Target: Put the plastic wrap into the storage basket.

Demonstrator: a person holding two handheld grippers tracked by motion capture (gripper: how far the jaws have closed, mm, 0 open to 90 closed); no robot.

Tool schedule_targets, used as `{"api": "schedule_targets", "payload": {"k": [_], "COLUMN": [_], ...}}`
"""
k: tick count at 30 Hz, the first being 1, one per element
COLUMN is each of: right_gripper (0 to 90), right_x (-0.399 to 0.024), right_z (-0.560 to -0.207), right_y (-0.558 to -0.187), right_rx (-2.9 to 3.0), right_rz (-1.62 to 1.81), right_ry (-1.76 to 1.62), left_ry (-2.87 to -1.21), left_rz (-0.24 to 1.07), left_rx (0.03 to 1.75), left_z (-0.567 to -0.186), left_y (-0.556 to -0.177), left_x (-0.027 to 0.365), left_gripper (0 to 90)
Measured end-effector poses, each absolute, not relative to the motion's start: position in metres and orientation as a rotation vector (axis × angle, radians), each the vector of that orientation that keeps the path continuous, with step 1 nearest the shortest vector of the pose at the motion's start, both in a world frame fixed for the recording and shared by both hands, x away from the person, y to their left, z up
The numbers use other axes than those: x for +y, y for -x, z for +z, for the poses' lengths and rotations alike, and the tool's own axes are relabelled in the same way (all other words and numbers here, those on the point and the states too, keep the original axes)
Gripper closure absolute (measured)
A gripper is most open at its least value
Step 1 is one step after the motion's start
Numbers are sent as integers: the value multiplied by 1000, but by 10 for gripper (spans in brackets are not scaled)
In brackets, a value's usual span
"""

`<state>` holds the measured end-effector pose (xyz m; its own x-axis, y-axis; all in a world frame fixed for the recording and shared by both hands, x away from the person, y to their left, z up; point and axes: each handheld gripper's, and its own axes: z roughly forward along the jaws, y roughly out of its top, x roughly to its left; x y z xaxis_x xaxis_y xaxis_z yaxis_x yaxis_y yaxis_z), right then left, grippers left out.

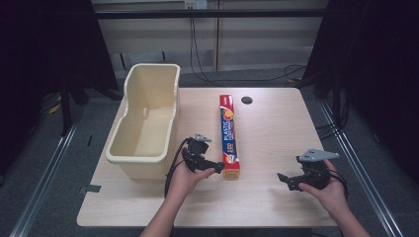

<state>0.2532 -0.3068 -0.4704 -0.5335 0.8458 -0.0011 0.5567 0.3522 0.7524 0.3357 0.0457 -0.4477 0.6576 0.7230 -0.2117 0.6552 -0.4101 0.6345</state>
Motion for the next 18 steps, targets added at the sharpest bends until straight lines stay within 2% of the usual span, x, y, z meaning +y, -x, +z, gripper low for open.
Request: {"api": "schedule_targets", "payload": {"k": [18], "right_gripper": [38], "right_x": [-308], "right_z": [-470], "right_y": [-252], "right_rx": [2211], "right_rz": [1027], "right_ry": [-1236], "left_ry": [-2113], "left_rz": [57], "left_rx": [1159], "left_z": [-434], "left_y": [-381], "left_x": [19], "left_gripper": [38]}}
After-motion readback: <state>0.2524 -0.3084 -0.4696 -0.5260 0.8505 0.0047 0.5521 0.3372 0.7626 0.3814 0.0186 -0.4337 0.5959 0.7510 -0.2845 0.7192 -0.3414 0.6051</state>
